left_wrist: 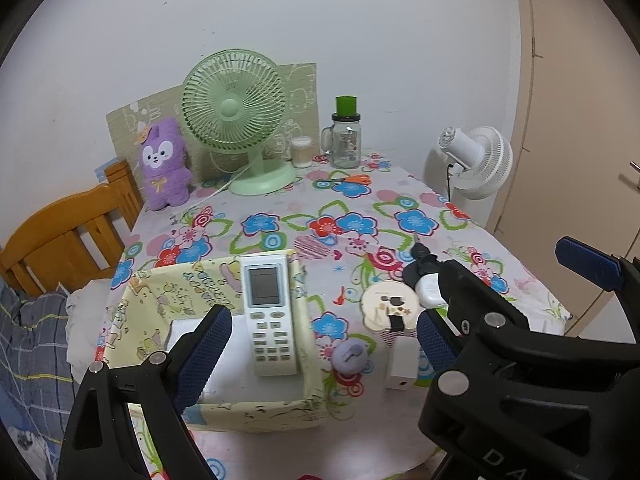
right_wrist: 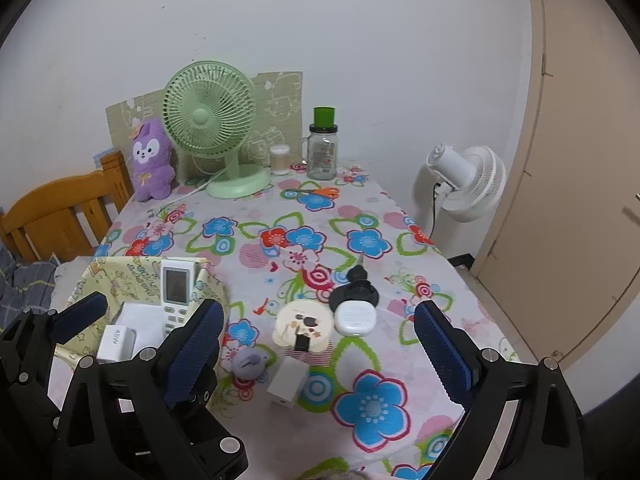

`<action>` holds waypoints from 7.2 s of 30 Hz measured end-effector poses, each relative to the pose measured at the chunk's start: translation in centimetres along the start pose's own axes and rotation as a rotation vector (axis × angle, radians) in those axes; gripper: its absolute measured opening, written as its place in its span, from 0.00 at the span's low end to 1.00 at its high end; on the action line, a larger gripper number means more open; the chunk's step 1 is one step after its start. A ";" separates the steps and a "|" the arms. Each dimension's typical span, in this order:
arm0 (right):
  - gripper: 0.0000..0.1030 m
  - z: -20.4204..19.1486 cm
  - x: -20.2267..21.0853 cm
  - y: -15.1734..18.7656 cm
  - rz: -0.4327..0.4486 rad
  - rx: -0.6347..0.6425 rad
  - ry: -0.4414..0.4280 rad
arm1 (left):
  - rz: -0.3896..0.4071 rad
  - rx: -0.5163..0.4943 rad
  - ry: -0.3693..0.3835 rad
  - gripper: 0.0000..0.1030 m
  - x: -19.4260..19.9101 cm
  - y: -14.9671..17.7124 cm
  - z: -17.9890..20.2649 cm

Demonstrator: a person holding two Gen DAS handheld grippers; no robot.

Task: Organize rigid objects
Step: 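Withdraw both tools from the box back over the remaining objects, then grasp the small white charger cube with the left tool, then grasp the white earbud case with the right tool while the left holds the cube, then carry the cube with the left tool while the right carries the earbud case to the box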

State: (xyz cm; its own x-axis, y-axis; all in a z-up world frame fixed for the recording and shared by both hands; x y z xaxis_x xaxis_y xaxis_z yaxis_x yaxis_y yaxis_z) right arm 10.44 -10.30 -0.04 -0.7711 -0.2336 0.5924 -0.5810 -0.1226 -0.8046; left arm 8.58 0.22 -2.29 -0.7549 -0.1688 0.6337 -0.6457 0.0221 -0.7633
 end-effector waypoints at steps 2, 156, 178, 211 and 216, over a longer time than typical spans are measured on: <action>0.96 0.5 0.2 0.0 0.005 -0.002 0.005 | 0.002 -0.006 0.005 0.92 0.1 0.0 0.5; 0.57 9.6 -7.9 7.1 -0.098 -0.162 -0.020 | -0.032 -0.035 0.065 0.25 -5.7 4.3 9.3; 0.57 6.9 -2.0 4.6 -0.024 -0.111 -0.024 | 0.034 -0.024 0.053 0.25 -0.2 2.5 7.4; 0.57 1.4 2.3 0.6 0.046 -0.041 -0.023 | 0.086 -0.046 0.074 0.25 3.1 -0.1 2.9; 0.57 0.1 1.3 0.2 0.037 -0.035 -0.041 | 0.073 -0.041 0.058 0.25 2.3 -0.1 1.6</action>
State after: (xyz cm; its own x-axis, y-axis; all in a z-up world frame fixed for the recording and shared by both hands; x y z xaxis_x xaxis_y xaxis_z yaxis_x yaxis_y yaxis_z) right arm 9.30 -10.73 0.55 -0.7813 -0.2763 0.5597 -0.5619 -0.0792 -0.8234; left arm 7.09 -1.73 -0.92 -0.8046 -0.1079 0.5839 -0.5922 0.0726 -0.8026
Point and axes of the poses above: each gripper's, at about its wrist camera, not at the fingertips, and x roughly against the way its jaws point, z to its right, y to its underside, the point moved 6 cm from there along -x, roughly the way its jaws point, and after that the axes turned 8 degrees about -y, right-handed, at the moved point
